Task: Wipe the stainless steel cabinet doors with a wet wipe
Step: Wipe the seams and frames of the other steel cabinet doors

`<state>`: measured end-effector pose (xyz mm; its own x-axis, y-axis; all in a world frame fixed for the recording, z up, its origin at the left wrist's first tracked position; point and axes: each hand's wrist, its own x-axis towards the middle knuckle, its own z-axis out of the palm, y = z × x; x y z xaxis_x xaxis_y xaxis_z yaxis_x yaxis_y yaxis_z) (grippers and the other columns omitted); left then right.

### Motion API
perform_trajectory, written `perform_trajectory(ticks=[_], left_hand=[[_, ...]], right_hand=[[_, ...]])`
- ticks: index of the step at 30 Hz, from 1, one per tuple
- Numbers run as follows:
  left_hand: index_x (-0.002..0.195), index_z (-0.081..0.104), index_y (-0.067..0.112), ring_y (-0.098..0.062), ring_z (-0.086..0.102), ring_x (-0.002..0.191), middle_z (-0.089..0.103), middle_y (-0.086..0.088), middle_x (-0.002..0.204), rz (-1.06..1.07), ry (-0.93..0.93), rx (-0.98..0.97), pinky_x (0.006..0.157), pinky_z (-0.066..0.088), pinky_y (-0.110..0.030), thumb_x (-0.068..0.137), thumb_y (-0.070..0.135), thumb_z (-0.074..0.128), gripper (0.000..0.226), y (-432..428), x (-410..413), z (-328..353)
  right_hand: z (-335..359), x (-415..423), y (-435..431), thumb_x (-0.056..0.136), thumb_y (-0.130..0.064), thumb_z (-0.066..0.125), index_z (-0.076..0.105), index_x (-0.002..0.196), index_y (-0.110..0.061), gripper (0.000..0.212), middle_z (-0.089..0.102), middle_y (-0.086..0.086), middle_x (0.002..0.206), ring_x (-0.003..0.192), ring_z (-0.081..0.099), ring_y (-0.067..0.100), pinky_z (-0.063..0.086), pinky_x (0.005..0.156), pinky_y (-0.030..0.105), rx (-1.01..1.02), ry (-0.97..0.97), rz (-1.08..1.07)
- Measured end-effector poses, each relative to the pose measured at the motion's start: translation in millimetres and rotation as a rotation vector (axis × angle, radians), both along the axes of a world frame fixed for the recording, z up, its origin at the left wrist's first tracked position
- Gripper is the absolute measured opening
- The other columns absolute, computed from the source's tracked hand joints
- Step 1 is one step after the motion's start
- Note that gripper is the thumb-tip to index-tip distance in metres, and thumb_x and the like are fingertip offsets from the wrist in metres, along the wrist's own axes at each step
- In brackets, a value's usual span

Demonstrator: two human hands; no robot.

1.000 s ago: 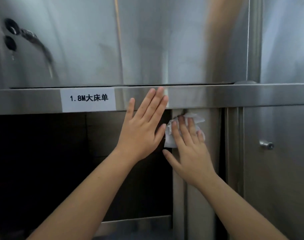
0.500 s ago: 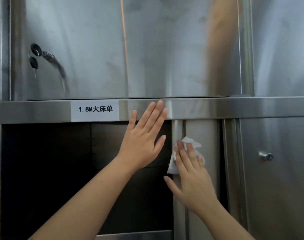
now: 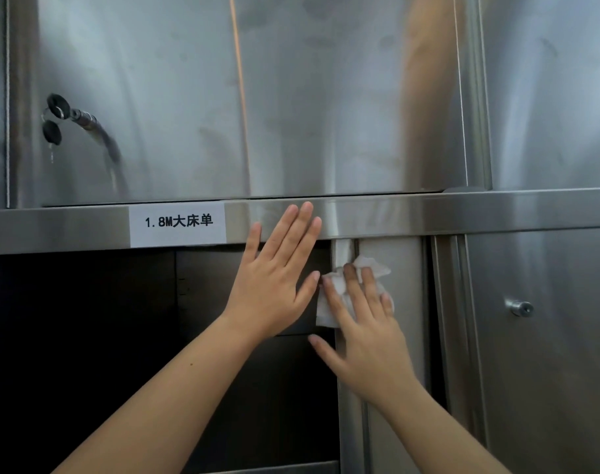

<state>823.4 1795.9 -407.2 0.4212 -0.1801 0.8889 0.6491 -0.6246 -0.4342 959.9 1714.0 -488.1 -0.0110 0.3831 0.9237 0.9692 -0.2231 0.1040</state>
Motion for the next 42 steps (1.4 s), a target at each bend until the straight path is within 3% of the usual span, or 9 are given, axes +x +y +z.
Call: perform_trajectory(ticks=[6,13,21,27,35,42], left_hand=[[0.148,0.026,0.011,-0.016,0.020,0.143,0.024,-0.006,0.155,-0.013,-0.026,0.026,0.114,0.008,-0.047,0.092,0.031,0.034,0.060,0.1,1.0,-0.6],[0.147,0.027,0.010,-0.016,0.020,0.142,0.024,-0.006,0.155,-0.022,-0.031,0.041,0.114,0.007,-0.047,0.091,0.028,0.033,0.059,1.0,1.2,-0.5],[0.147,0.026,0.010,-0.017,0.021,0.142,0.024,-0.005,0.155,-0.026,-0.023,0.051,0.114,0.007,-0.047,0.090,0.026,0.034,0.060,1.4,-0.4,-0.3],[0.147,0.026,0.010,-0.017,0.021,0.142,0.025,-0.006,0.155,-0.031,-0.033,0.061,0.115,0.004,-0.045,0.090,0.026,0.034,0.060,1.9,0.4,0.7],[0.148,0.023,0.010,-0.015,0.017,0.143,0.021,-0.005,0.156,-0.018,-0.019,0.052,0.115,0.002,-0.045,0.089,0.028,0.036,0.063,3.7,0.6,-0.4],[0.148,0.023,0.010,-0.015,0.017,0.143,0.024,-0.006,0.155,-0.021,-0.029,0.070,0.115,0.000,-0.044,0.088,0.027,0.037,0.063,3.8,0.5,0.0]], right_hand=[[39.9,-2.6,7.3,0.086,-0.058,0.032,0.040,0.143,-0.013,0.073,0.038,0.014,0.147,0.139,0.028,0.034,0.032,0.101,0.056,0.057,0.018,-0.005],[-4.9,-12.5,8.7,0.083,-0.059,0.035,0.032,0.146,-0.010,0.079,0.031,0.012,0.152,0.140,0.026,0.026,0.021,0.105,0.054,0.002,0.015,-0.054],[17.0,-11.2,8.4,0.084,-0.061,0.032,0.042,0.142,-0.011,0.077,0.038,0.012,0.148,0.137,0.033,0.027,0.027,0.102,0.060,-0.028,0.006,-0.115],[-5.3,-14.9,9.1,0.084,-0.063,0.032,0.032,0.147,-0.012,0.081,0.029,0.011,0.153,0.139,0.029,0.027,0.020,0.104,0.055,-0.050,0.044,-0.116],[4.7,-11.7,8.4,0.085,-0.062,0.031,0.037,0.145,-0.011,0.079,0.033,0.014,0.150,0.137,0.034,0.028,0.020,0.103,0.057,-0.045,-0.008,-0.134],[-11.3,-15.4,12.5,0.085,-0.062,0.033,0.026,0.149,-0.011,0.082,0.023,0.012,0.155,0.143,0.019,0.026,0.006,0.114,0.050,-0.043,0.055,-0.086]])
